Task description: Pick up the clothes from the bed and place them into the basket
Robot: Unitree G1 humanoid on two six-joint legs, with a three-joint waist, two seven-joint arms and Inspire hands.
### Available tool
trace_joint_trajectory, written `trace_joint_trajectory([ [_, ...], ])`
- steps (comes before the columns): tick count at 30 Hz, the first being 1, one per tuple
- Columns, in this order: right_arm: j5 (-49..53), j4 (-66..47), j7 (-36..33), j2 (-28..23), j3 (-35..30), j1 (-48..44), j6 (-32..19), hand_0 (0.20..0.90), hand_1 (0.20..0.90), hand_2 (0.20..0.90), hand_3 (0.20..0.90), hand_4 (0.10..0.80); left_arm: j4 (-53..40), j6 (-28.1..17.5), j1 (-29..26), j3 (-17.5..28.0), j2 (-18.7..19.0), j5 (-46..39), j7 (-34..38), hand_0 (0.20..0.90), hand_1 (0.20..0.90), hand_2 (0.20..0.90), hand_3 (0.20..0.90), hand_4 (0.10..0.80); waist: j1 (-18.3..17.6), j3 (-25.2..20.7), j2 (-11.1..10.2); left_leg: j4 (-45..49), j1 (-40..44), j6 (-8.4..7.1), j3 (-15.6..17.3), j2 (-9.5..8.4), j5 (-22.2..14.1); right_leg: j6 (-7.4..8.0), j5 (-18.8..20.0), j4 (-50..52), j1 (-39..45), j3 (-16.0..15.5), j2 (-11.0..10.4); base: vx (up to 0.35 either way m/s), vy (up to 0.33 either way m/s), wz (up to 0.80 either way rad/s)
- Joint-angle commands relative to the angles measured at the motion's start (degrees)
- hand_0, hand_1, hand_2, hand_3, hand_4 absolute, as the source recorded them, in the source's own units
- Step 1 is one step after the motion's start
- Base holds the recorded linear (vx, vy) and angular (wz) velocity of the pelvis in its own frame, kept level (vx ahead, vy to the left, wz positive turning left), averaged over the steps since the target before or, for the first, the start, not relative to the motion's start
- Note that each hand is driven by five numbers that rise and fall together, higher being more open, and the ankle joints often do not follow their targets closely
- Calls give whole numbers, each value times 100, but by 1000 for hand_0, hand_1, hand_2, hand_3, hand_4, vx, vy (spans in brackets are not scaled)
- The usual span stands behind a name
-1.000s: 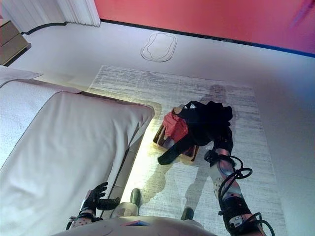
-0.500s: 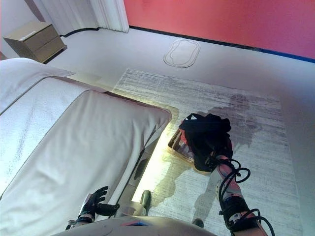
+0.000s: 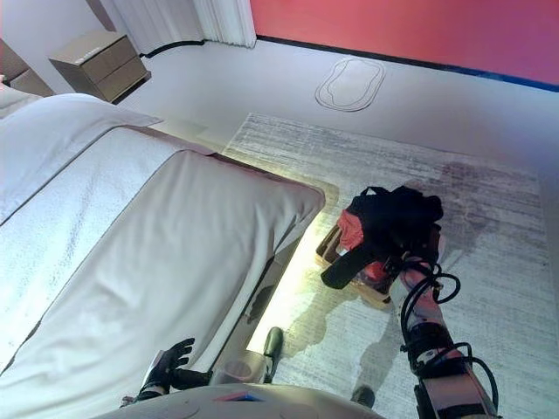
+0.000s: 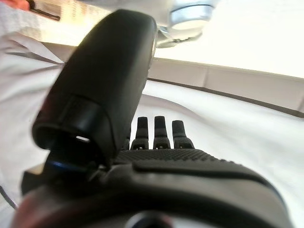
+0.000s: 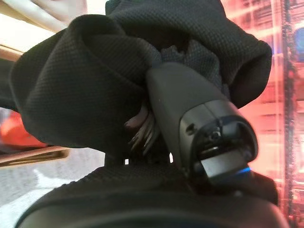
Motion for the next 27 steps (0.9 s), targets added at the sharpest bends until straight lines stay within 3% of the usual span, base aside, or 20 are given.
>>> trace_joint_trajectory([
  [1,-327,-450,-68,-672,-291,-1083,-1084,300,300,300,200,100,207,-469,-291,-364,373,-22,8,900,900,900,900,800,175,-108,-105,170,-478,-193,-483,-169,-194,-201,-469,174,264,-115,216,22,-10,10],
  [9,-478,-898,-286,-715,-431,-1288,-1596,300,300,300,200,100,265,-534,-257,-346,380,-31,19,900,900,900,900,800,185,-157,-121,166,-416,-217,-480,-143,-209,-223,-544,181,370,-151,257,12,-7,2],
  [14,-672,-1107,-514,-825,-462,-1401,-1413,300,300,300,200,100,243,-447,-299,-319,416,-36,-7,900,900,900,900,800,143,-237,-172,159,-333,-222,-424,-115,-242,-243,-596,168,446,-106,291,26,-12,-1],
  [27,-298,-237,-157,-1230,-409,-1547,-1026,300,300,300,200,100,169,-293,-334,-453,435,-128,30,900,900,900,900,800,132,-208,-190,170,-341,-254,-329,-72,-222,-247,-576,136,447,-80,296,8,-1,0],
])
